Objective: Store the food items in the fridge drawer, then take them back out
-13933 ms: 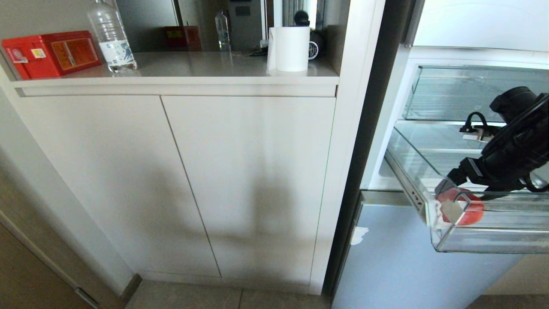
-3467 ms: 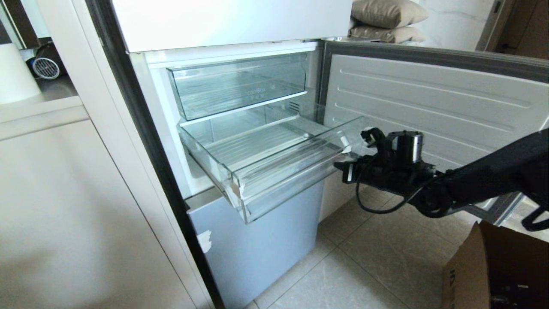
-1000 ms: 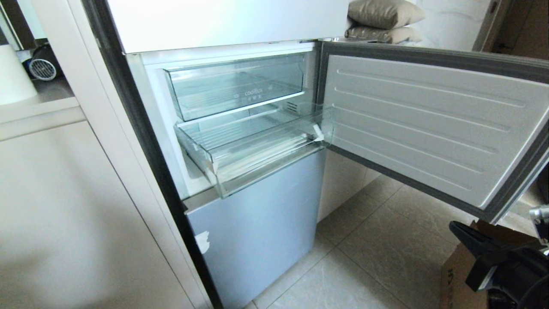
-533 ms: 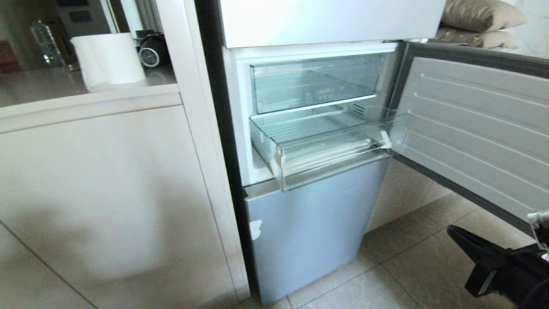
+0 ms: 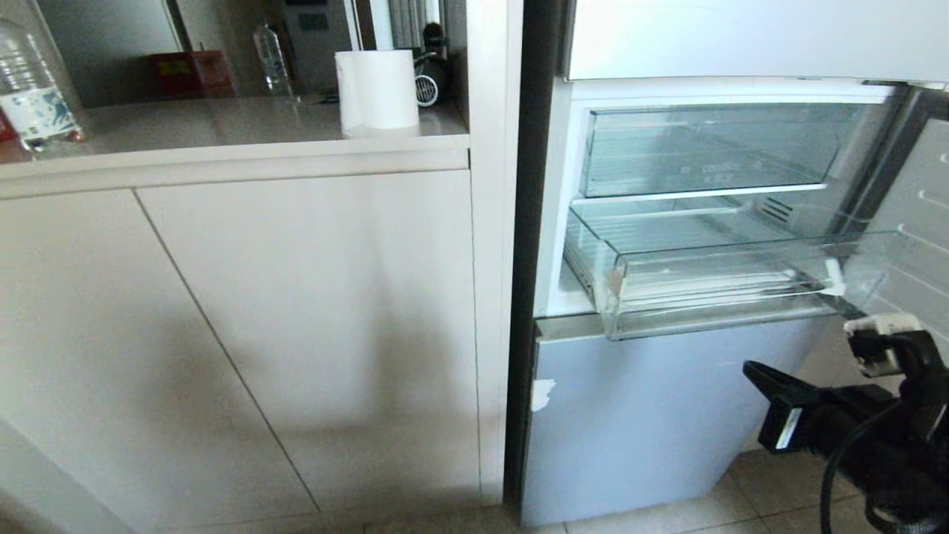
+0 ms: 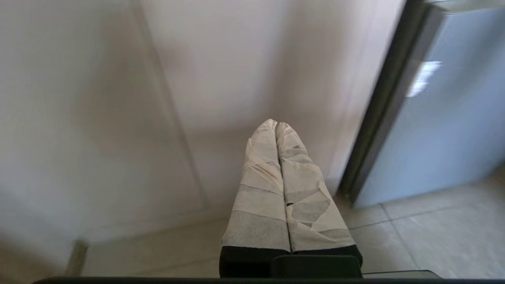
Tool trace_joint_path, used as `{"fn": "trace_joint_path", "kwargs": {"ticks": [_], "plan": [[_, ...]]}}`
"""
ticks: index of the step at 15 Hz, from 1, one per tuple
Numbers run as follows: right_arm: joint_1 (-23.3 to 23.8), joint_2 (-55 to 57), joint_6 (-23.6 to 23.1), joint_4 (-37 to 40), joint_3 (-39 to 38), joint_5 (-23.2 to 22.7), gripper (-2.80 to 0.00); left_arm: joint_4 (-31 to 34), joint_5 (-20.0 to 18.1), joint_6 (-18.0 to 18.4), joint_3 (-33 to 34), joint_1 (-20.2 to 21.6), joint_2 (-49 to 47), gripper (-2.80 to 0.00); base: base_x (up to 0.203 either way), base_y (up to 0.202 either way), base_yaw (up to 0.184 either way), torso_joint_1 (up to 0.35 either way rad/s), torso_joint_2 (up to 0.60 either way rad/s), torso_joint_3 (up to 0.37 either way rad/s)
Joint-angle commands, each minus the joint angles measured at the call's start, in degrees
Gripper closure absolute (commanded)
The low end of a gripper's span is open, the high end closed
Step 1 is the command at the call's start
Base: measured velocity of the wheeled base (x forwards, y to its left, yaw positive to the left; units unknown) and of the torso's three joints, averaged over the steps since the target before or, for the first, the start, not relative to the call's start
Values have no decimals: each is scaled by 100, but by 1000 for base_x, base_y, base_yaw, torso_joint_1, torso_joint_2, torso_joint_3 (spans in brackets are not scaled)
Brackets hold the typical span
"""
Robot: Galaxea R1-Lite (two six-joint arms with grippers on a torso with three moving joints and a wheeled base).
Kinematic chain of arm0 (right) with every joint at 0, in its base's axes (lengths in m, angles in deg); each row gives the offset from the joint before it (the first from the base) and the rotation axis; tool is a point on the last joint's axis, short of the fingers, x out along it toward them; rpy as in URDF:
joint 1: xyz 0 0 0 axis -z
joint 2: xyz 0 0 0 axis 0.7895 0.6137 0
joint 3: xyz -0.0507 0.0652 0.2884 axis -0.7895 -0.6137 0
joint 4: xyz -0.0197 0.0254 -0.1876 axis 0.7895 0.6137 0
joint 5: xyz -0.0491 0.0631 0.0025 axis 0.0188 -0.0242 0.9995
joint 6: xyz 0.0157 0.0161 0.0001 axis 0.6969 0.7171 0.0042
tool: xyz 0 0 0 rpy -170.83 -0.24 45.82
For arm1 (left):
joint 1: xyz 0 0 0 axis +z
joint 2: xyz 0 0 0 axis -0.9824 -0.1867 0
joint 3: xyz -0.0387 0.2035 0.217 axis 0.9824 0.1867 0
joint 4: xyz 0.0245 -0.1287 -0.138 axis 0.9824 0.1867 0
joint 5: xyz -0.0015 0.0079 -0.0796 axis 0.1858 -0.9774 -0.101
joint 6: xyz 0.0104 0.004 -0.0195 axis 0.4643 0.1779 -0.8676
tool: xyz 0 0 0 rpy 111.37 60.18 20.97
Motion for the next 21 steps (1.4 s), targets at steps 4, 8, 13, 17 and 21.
{"fn": "trace_joint_path", "kwargs": {"ticks": [4, 8, 13, 17, 21], "plan": [[282, 1851, 146, -41, 1170, -122, 0, 3, 0, 1, -1, -3, 0, 0, 0, -1, 15, 1, 0, 0], [601, 2994, 125, -38, 2757, -134, 0, 3, 5, 1, 7, -2, 0, 0, 0, 0, 0, 0, 0, 0], [648, 4236, 78, 203, 4846, -127, 0, 3, 4, 1, -1, 6, 0, 0, 0, 0, 0, 0, 0, 0], [560, 4945, 218, 255, 6291, -63, 0, 3, 0, 1, -1, 5, 0, 0, 0, 0, 0, 0, 0, 0], [372, 3412, 491, 167, 4528, 30, 0, 3, 0, 1, -1, -2, 0, 0, 0, 0, 0, 0, 0, 0]]}}
